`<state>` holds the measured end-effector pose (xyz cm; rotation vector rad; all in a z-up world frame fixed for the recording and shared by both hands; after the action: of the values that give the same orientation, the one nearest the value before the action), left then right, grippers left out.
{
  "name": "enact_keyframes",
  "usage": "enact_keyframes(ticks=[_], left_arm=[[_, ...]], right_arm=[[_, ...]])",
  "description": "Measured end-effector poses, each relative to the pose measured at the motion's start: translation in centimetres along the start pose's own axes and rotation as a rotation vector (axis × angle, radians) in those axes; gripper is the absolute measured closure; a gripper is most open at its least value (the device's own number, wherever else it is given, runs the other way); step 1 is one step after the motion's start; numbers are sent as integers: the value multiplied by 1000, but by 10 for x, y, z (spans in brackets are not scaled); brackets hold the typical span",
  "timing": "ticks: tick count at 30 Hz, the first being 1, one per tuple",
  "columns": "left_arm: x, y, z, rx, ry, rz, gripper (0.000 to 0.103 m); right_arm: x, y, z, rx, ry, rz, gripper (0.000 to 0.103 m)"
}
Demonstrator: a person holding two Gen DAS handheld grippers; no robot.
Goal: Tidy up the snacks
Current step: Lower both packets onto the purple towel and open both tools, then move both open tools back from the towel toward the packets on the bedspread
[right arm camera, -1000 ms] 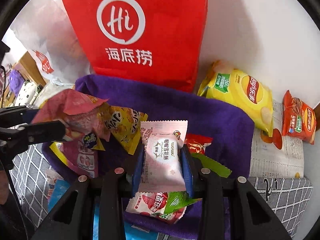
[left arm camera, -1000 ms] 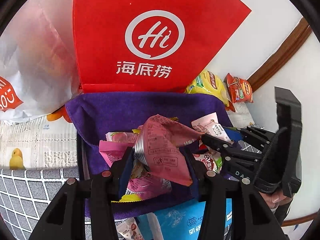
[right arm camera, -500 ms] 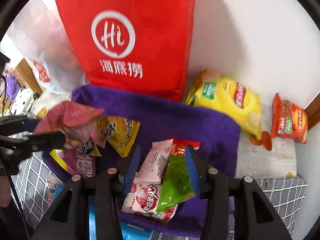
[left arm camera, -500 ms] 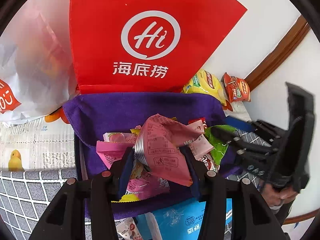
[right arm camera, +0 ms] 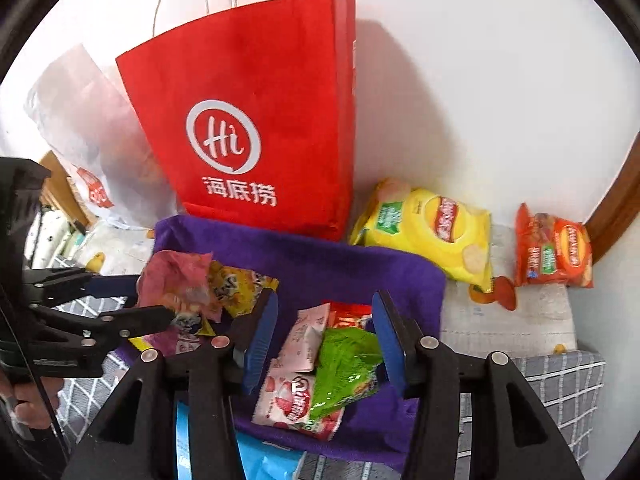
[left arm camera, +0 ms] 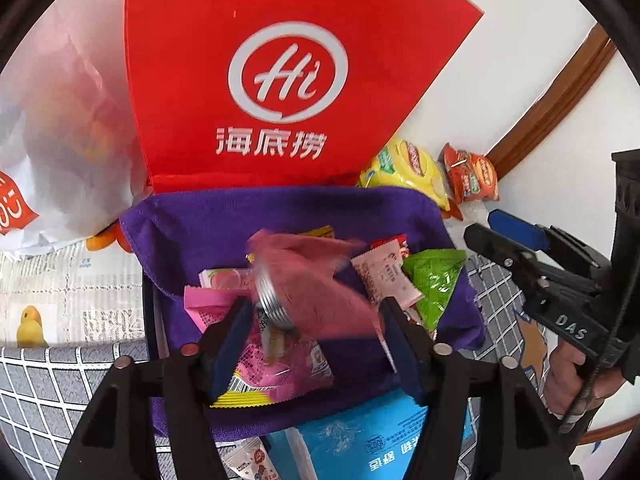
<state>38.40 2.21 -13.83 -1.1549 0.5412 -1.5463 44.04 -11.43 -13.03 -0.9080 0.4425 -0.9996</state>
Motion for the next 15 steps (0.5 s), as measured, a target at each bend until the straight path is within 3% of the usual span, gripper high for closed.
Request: enact_keyframes(ticks=[3, 15], left_arm=[[1, -11, 2, 29, 1, -19, 30], [1, -42, 6, 89, 8, -20, 29]], right_arm=[[0, -4, 1, 11, 0, 7, 54], [4, -30, 5, 70, 57, -43, 51]])
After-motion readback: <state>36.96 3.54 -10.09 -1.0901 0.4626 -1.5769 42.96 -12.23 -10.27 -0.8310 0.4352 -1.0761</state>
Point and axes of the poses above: each gripper's, at about its wrist camera, not at the fingertips, and y roughly the way its jaws point, x to its right, z to its top, the point moved 6 cm from there along y, roughly the way its jaws point, and after that the axes turned 11 degrees about -y, right-handed, at the moved point
